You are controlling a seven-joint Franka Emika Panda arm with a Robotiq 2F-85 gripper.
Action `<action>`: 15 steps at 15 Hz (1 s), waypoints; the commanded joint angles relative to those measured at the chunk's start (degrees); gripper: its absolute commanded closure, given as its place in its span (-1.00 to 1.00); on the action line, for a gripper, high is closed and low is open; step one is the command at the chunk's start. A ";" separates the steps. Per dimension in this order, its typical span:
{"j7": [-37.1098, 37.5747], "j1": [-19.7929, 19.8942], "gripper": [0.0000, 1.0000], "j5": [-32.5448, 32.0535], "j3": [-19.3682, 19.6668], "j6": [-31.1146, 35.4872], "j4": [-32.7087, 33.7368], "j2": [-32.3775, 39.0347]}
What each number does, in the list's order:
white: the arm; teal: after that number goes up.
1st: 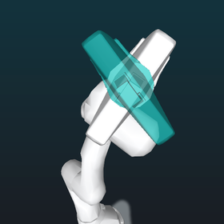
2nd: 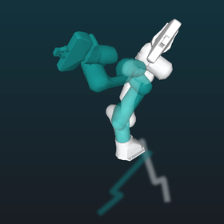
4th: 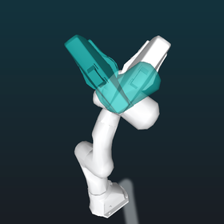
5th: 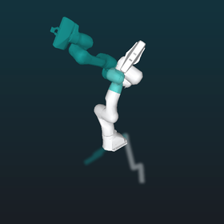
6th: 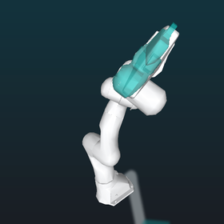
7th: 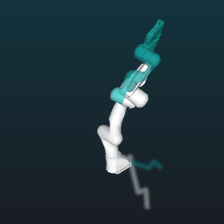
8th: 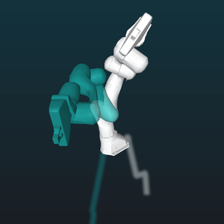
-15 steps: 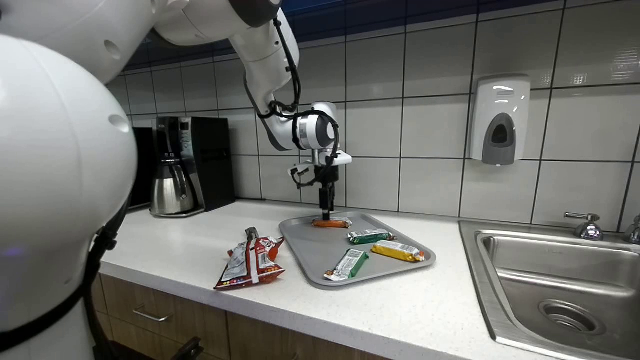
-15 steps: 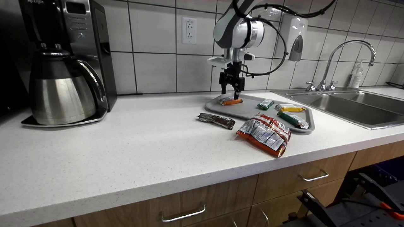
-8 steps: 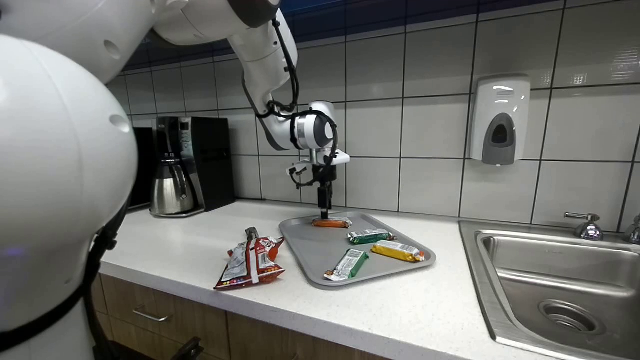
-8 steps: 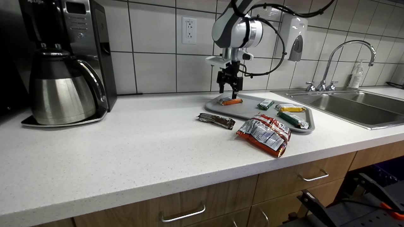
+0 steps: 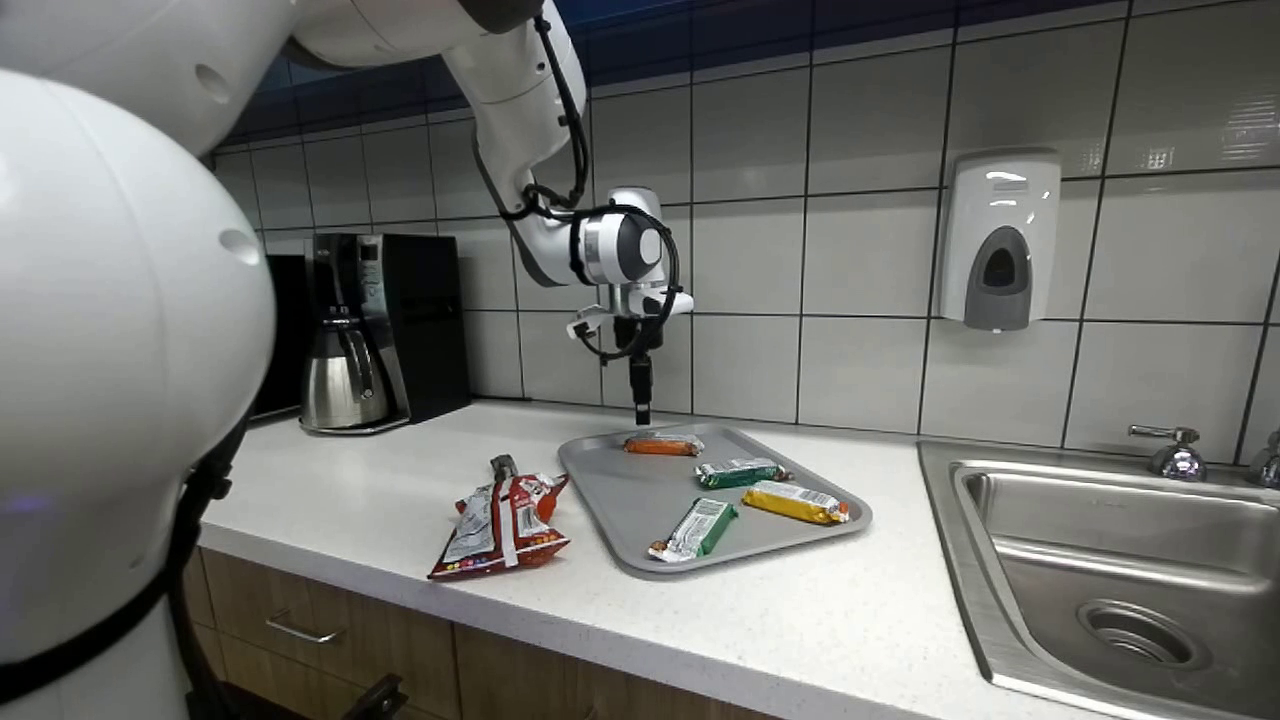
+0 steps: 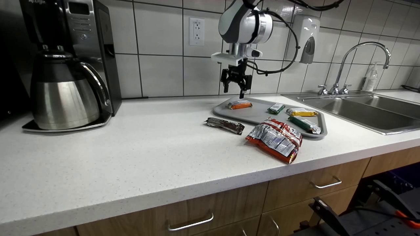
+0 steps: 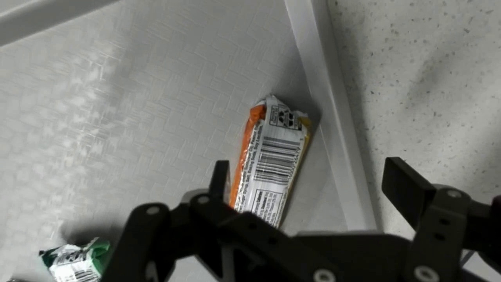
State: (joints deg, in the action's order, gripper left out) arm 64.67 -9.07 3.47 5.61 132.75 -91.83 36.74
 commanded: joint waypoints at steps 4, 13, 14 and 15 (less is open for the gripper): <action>-14.13 1.66 -1.00 0.46 -3.60 -0.93 -6.59 -5.80; -32.20 1.39 -1.00 1.67 -6.08 -1.19 -14.43 -12.47; -33.82 1.28 -1.00 1.76 -6.23 -1.02 -15.17 -12.97; -35.51 1.26 -1.00 1.91 -6.44 -1.25 -15.75 -13.43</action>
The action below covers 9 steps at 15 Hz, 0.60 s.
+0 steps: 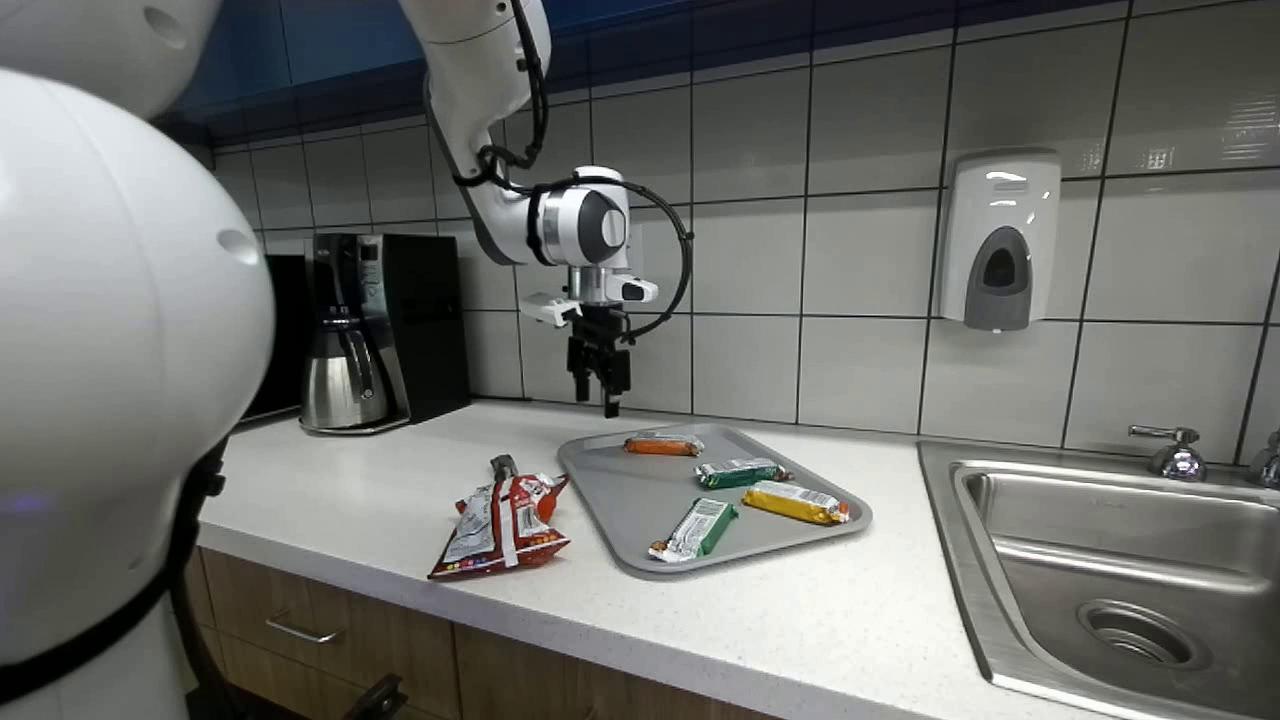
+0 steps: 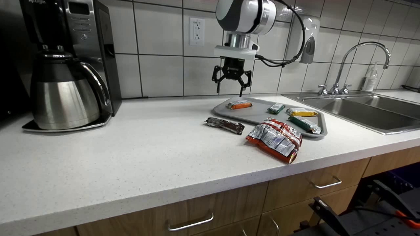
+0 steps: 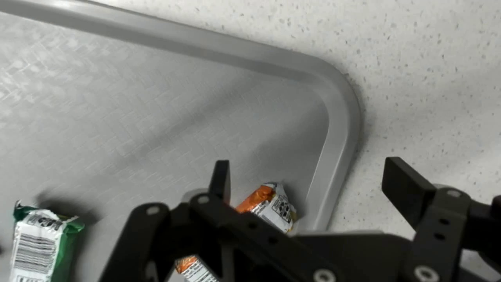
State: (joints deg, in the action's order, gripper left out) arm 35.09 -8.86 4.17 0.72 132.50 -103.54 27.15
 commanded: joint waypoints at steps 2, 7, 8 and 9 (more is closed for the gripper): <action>-9.34 1.02 -1.00 1.55 -1.97 -1.05 -5.16 -4.46; -17.29 0.94 -1.00 1.17 -3.21 -0.64 -7.37 -4.59; -18.67 0.94 -1.00 1.06 -3.43 -0.56 -7.73 -4.61; -20.01 0.96 -1.00 1.00 -3.69 -0.43 -8.12 -4.65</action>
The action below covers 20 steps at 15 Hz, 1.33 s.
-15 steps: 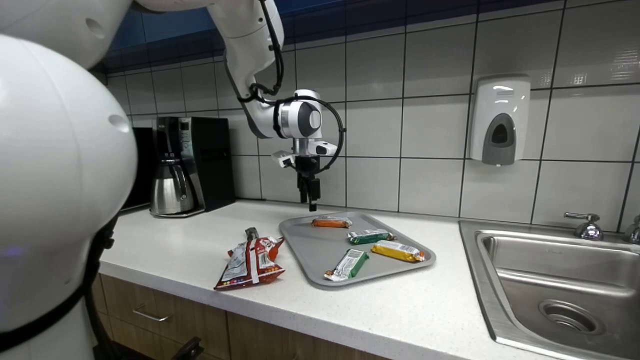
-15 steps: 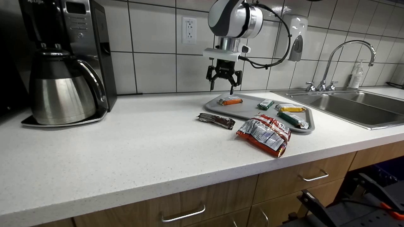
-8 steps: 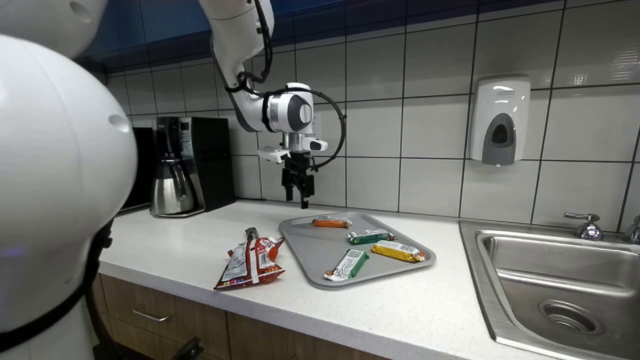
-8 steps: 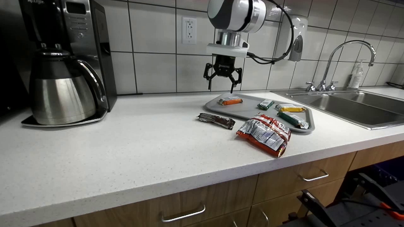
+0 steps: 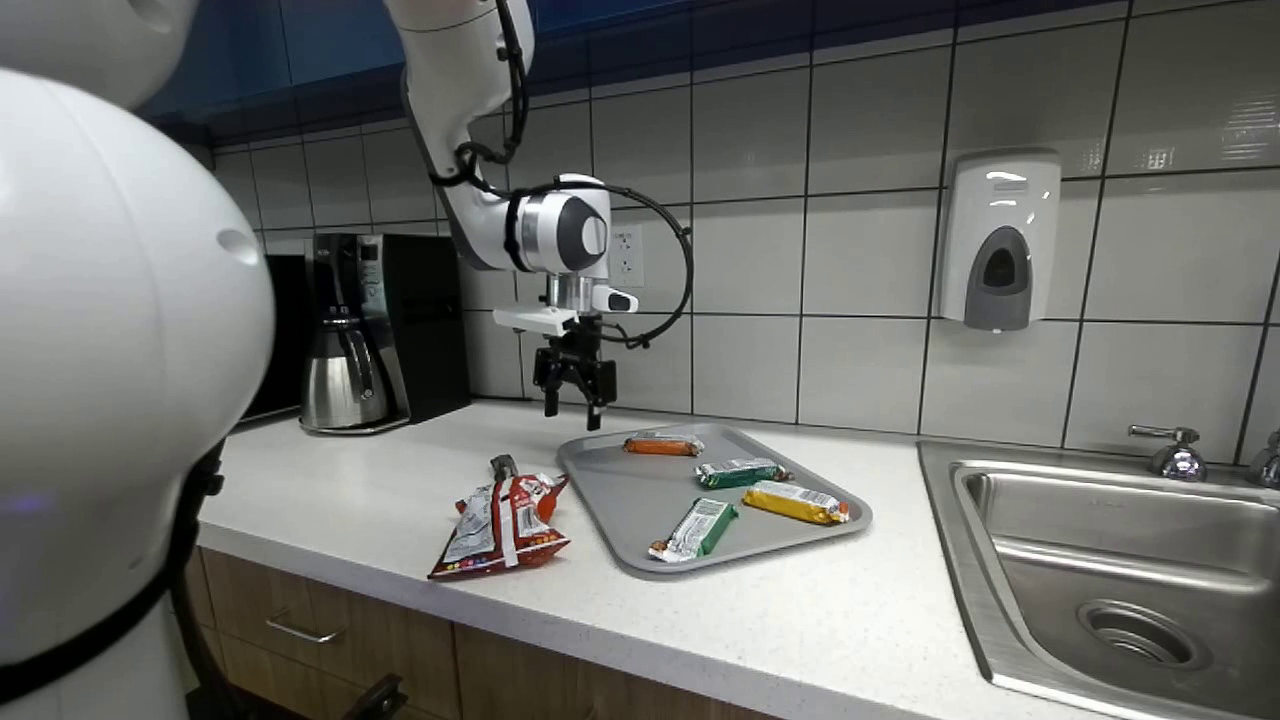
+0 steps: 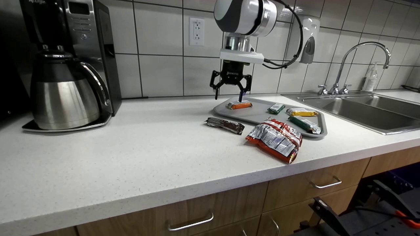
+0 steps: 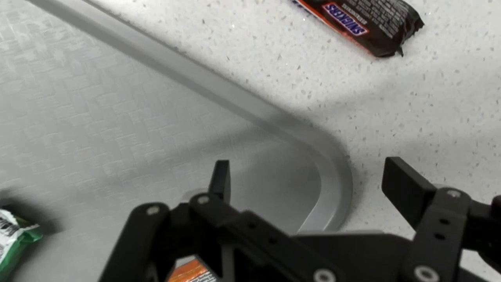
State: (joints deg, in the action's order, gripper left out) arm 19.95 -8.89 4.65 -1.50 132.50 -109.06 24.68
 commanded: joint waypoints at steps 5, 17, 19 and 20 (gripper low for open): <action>-11.22 1.26 -1.00 0.52 -2.63 -0.19 -4.02 -2.65; -21.21 1.49 -1.00 1.54 -5.14 0.01 -7.29 -6.27; -23.21 1.66 -1.00 1.95 -5.74 -0.18 -7.87 -6.90; -24.27 1.76 -1.00 2.14 -5.98 -0.20 -8.09 -7.09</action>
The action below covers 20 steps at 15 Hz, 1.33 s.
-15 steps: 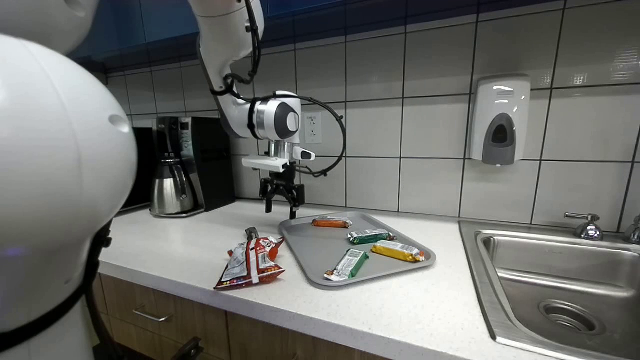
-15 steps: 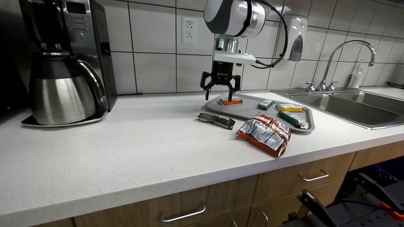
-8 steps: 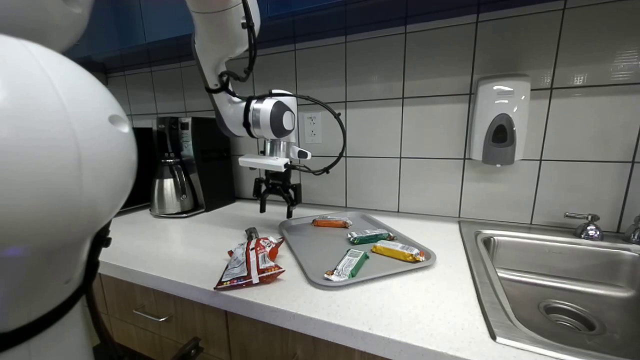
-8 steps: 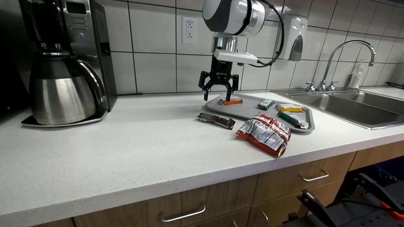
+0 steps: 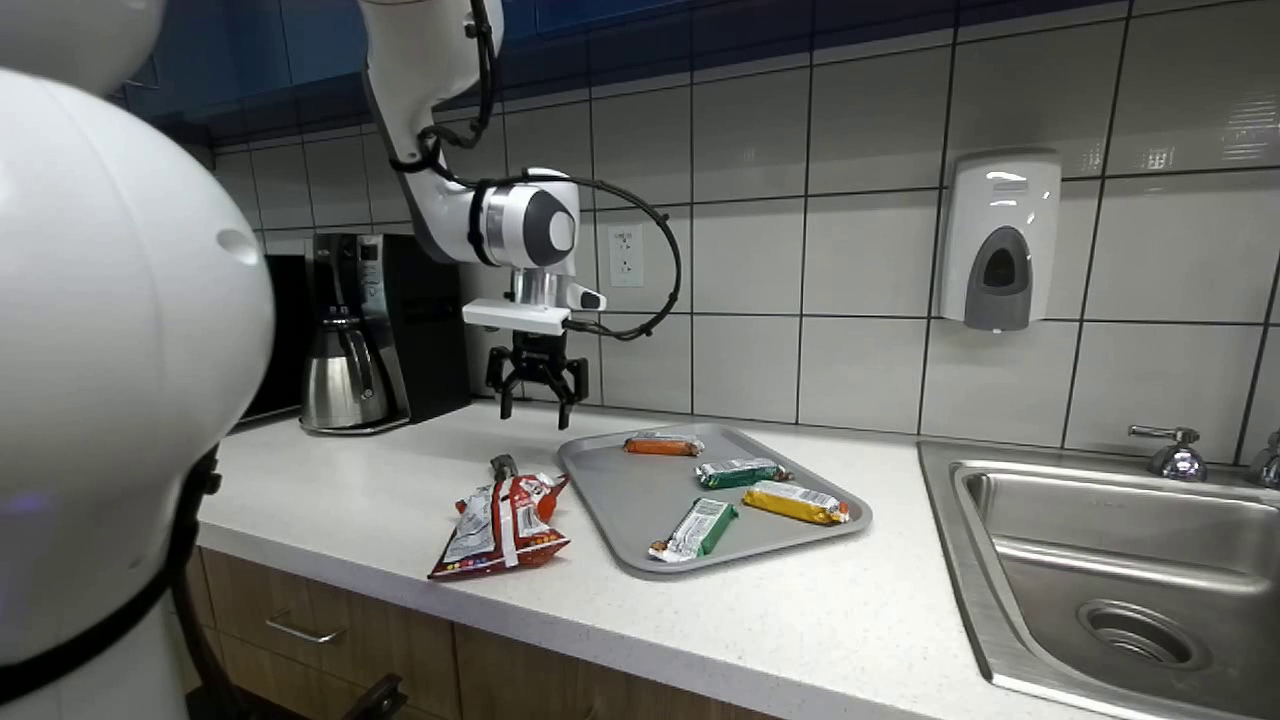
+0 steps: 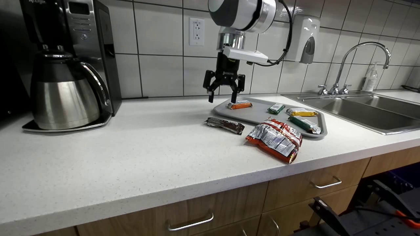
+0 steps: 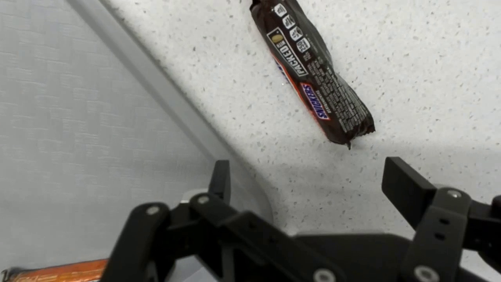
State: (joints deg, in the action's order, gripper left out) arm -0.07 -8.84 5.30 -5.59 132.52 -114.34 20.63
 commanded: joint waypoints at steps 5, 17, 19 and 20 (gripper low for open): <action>-12.07 2.60 -1.00 2.67 -2.84 -0.62 -4.22 -3.94; -22.72 3.02 -1.00 1.25 -3.53 1.82 -8.11 -3.79; -23.33 2.88 -1.00 0.94 -3.75 2.64 -8.80 -3.83; -23.48 2.82 -1.00 0.77 -3.84 3.12 -9.12 -3.82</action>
State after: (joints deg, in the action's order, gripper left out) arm -21.64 -7.35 6.80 -7.87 133.49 -120.51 18.98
